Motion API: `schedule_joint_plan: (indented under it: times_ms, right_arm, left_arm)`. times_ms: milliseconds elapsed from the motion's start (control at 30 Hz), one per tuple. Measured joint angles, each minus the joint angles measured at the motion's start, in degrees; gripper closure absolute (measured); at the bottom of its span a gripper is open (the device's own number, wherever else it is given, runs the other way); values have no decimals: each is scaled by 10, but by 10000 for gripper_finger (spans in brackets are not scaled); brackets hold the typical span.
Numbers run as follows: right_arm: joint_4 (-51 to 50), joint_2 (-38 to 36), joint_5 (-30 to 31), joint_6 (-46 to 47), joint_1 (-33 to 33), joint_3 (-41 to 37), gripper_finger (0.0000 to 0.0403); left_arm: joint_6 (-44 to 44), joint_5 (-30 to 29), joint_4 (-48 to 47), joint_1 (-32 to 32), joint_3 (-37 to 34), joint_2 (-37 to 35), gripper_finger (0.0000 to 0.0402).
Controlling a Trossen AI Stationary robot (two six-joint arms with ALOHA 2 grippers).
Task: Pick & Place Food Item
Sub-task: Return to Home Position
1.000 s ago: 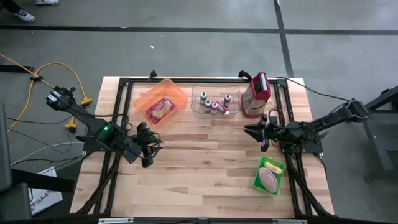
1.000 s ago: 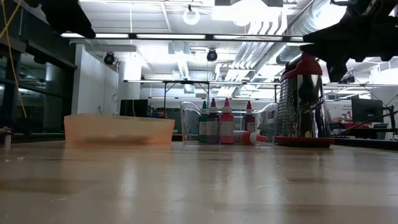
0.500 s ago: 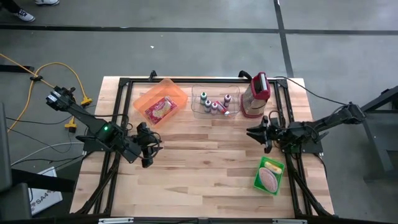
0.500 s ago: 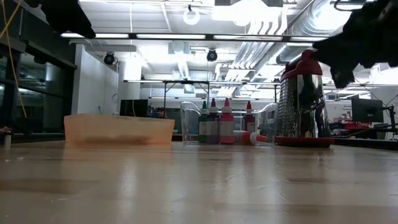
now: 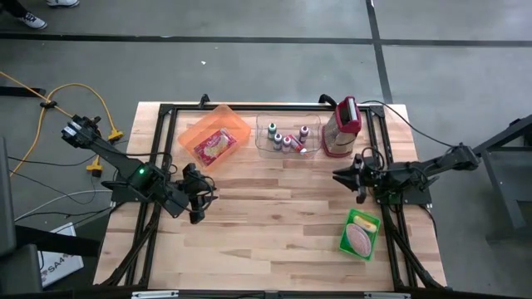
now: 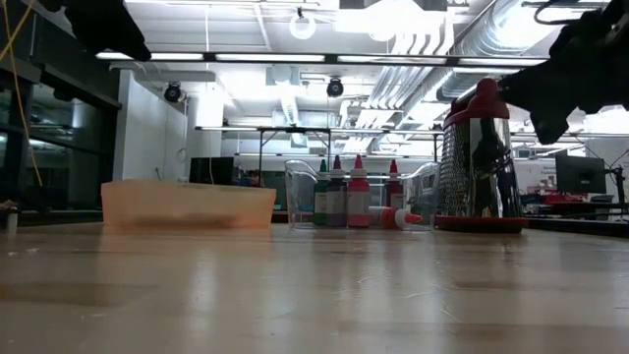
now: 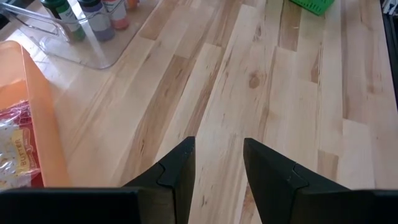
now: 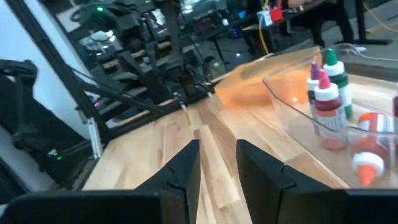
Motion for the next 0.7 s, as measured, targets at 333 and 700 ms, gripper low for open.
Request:
schedule_joint_plan:
  times_ms: [333, 700]
  right_arm:
    - [-13, -24, -84, 1, 0, 0, 310]
    - [-13, -24, -132, 55, 0, 0, 310]
  left_arm:
    - [-2, 0, 0, 0, 0, 0, 270]
    - [-1, 0, 0, 0, 0, 0, 270]
